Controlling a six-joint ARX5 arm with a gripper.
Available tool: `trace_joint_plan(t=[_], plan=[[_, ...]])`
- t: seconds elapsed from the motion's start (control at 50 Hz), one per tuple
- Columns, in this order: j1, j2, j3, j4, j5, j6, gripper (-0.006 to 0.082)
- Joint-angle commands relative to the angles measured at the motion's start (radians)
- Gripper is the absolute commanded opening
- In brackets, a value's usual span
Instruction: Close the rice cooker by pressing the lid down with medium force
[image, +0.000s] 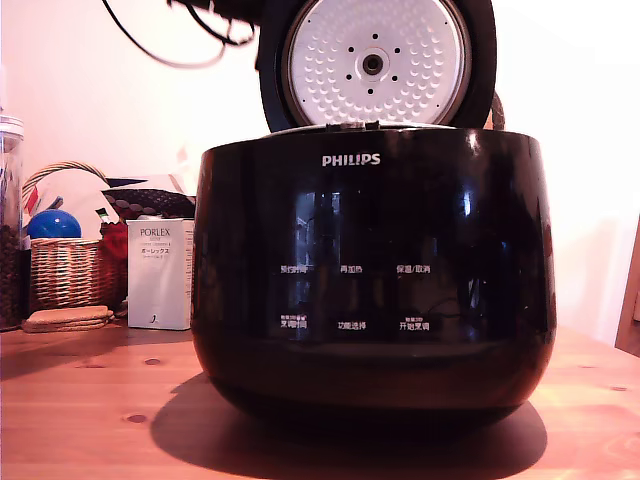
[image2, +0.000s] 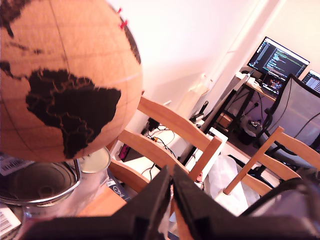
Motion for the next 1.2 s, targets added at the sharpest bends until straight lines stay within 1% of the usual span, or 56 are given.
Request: trace_joint_plan(t=[0.0,0.2,0.32,0.4,0.44,0.48,0.5,0.54,0.56,0.62,0.64,0.68,0.7,0.74,0.76,0.78,0.82,0.84,0.88,0.9,0.92,0.96,0.98,1.02,1.06,1.18], plan=[[-0.009,0.034,-0.002,0.005,0.018,-0.009,-0.0024],[-0.019,0.037,-0.002,-0.048,0.090,-0.021,-0.0024],[-0.021,0.026,0.005,-0.119,0.163,-0.034,-0.0024],[-0.024,0.018,0.019,-0.187,0.185,-0.033,-0.0024],[-0.025,0.015,0.027,-0.228,0.193,-0.006,-0.0024],[-0.025,0.010,0.038,-0.266,0.193,-0.006,-0.0024],[-0.025,0.006,0.045,-0.293,0.192,0.033,-0.0024],[-0.026,0.002,0.060,-0.337,0.191,0.037,-0.0024],[-0.026,0.001,0.068,-0.360,0.191,0.066,-0.0024],[-0.026,-0.006,0.093,-0.432,0.187,0.074,-0.0024],[-0.026,-0.008,0.100,-0.457,0.183,0.117,-0.0024],[-0.029,-0.016,0.118,-0.504,0.180,0.121,-0.0024],[-0.031,-0.018,0.125,-0.538,0.151,0.170,-0.0023],[-0.034,-0.021,0.142,-0.587,0.138,0.182,-0.0024],[-0.035,-0.024,0.148,-0.617,0.109,0.182,-0.0024],[-0.036,-0.028,0.154,-0.644,0.094,0.235,-0.0024],[-0.042,-0.033,0.162,-0.695,0.087,0.238,-0.0024],[-0.045,-0.035,0.163,-0.717,0.054,0.282,-0.0024],[-0.050,-0.043,0.163,-0.758,0.043,0.291,-0.0024],[-0.053,-0.045,0.163,-0.785,0.018,0.291,-0.0024],[-0.057,-0.047,0.163,-0.808,0.004,0.350,-0.0024],[-0.065,-0.050,0.163,-0.846,-0.001,0.350,-0.0024],[-0.069,-0.050,0.163,-0.860,-0.037,0.391,-0.0023],[-0.078,-0.050,0.163,-0.881,-0.054,0.397,-0.0024],[-0.087,-0.050,0.163,-0.903,-0.100,0.414,-0.0024],[-0.120,-0.051,0.163,-0.920,-0.171,0.416,-0.0024]])
